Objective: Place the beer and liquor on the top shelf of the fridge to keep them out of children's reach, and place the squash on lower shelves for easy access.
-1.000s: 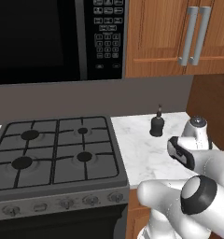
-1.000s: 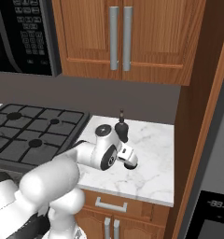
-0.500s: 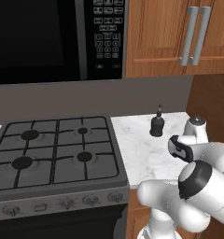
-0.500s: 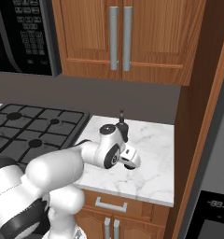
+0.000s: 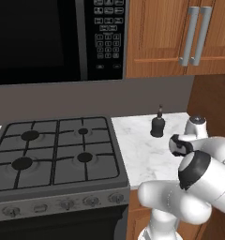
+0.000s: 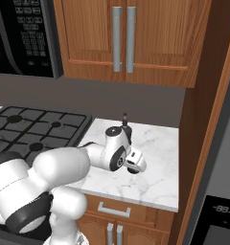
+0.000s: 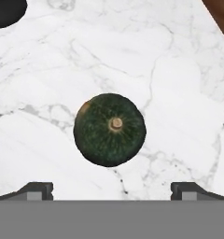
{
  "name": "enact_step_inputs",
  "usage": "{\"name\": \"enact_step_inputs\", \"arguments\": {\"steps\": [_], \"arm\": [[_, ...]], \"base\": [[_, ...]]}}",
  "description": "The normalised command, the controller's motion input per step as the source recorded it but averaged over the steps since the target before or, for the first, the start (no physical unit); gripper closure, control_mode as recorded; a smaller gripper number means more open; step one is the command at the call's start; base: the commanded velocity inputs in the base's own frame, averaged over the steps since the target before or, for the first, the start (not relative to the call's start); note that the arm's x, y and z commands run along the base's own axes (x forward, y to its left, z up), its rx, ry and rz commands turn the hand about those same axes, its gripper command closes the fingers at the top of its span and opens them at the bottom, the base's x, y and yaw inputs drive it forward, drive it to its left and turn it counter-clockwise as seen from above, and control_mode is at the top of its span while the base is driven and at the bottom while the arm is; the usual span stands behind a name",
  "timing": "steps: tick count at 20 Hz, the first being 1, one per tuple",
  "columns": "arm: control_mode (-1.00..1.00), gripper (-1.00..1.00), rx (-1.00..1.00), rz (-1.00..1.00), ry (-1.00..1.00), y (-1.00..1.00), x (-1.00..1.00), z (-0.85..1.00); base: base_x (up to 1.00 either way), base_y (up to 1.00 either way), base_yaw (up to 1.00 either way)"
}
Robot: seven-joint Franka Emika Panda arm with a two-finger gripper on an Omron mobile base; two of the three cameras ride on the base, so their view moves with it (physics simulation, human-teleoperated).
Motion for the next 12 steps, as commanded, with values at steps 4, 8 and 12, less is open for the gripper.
{"name": "enact_step_inputs", "arguments": {"steps": [4, 8, 12], "arm": [[-1.0, -1.0, 0.0, 0.0, 0.0, -0.03, 0.15, -0.15], [-1.0, -1.0, 0.0, 0.0, 0.0, -0.05, 0.16, -0.19], [-1.0, -1.0, 0.0, 0.0, 0.0, -0.08, 0.18, -0.18]], "base": [[0.0, 0.0, 0.0], [0.0, 0.0, 0.0], [0.0, 0.0, 0.0]]}}
